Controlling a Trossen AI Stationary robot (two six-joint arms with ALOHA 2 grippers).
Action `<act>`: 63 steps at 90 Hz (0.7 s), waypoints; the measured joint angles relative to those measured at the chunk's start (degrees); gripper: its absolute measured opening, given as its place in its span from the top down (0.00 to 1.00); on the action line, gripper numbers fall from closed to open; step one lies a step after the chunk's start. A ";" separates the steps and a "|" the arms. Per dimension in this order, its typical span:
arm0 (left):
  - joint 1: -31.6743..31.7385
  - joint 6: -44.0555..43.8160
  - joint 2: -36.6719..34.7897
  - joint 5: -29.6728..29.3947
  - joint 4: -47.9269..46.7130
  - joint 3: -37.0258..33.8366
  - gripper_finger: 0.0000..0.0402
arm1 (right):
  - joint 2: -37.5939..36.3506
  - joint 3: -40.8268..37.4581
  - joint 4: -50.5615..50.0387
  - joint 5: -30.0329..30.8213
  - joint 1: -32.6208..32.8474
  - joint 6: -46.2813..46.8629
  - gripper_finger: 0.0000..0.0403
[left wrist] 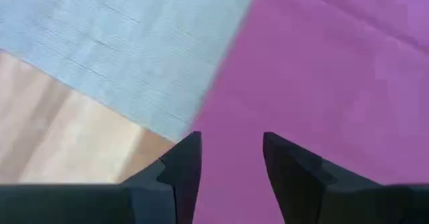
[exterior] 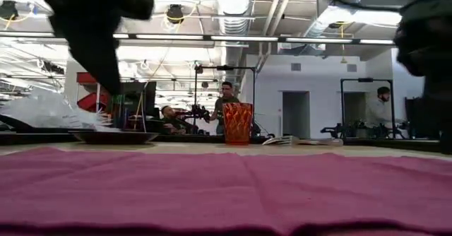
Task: Set table place
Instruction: Fold the pink table napkin
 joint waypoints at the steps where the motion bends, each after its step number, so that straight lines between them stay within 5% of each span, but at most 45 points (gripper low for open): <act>1: 0.31 0.18 0.00 0.01 0.01 -0.06 0.64 | 0.00 0.00 -0.20 -0.33 -0.38 -0.44 0.59; 14: 3.36 0.96 0.00 0.03 0.20 -0.44 0.64 | -0.02 0.00 -2.70 -3.93 -5.11 -6.26 0.59; 63: 4.45 0.87 0.00 0.87 0.42 -0.44 0.64 | -0.94 -0.02 -7.45 -2.40 -27.36 -26.25 0.59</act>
